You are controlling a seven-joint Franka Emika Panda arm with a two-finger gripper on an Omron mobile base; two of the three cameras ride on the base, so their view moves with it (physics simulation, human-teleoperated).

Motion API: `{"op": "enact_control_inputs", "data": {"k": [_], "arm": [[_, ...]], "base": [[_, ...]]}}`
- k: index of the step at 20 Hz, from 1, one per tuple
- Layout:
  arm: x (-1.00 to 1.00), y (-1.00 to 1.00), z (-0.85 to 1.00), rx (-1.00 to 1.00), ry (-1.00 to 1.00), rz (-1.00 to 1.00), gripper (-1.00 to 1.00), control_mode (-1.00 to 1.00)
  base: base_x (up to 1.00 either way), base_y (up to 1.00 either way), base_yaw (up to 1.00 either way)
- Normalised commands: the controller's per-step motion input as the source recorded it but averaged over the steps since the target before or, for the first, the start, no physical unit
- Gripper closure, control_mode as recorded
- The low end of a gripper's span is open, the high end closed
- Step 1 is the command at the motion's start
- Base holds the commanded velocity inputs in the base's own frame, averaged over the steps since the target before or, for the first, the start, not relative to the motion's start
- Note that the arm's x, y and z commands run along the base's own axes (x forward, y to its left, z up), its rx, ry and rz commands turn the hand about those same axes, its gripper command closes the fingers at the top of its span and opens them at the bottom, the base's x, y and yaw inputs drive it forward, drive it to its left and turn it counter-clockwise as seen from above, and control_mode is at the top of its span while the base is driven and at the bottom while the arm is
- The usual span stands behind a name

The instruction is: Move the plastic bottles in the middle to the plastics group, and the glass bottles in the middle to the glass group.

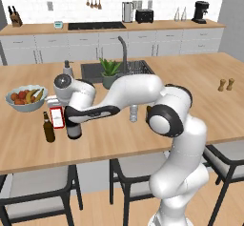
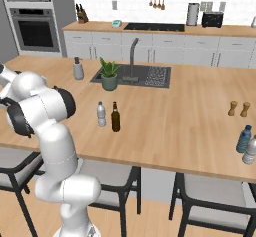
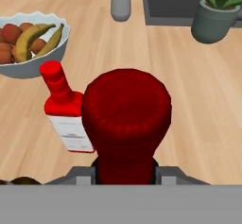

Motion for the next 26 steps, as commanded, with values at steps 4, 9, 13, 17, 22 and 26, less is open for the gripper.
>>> {"op": "enact_control_inputs", "data": {"k": [4, 9, 13, 17, 22, 26], "arm": [[0.0, 0.09, 0.0, 0.0, -0.08, 0.0, 1.0, -1.0], [0.0, 0.0, 0.0, 0.0, 0.0, 0.0, -1.0, -1.0], [0.0, 0.0, 0.0, 0.0, 0.0, 0.0, -1.0, -1.0], [0.0, 0.0, 0.0, 0.0, 0.0, 0.0, -1.0, -1.0], [0.0, 0.0, 0.0, 0.0, 0.0, 0.0, -1.0, -1.0], [-0.13, -0.08, 0.0, 0.0, 0.04, 0.0, -1.0, -1.0]], "base": [[0.0, 0.0, 0.0], [0.0, 0.0, 0.0], [0.0, 0.0, 0.0], [0.0, 0.0, 0.0], [0.0, 0.0, 0.0], [0.0, 0.0, 0.0]]}}
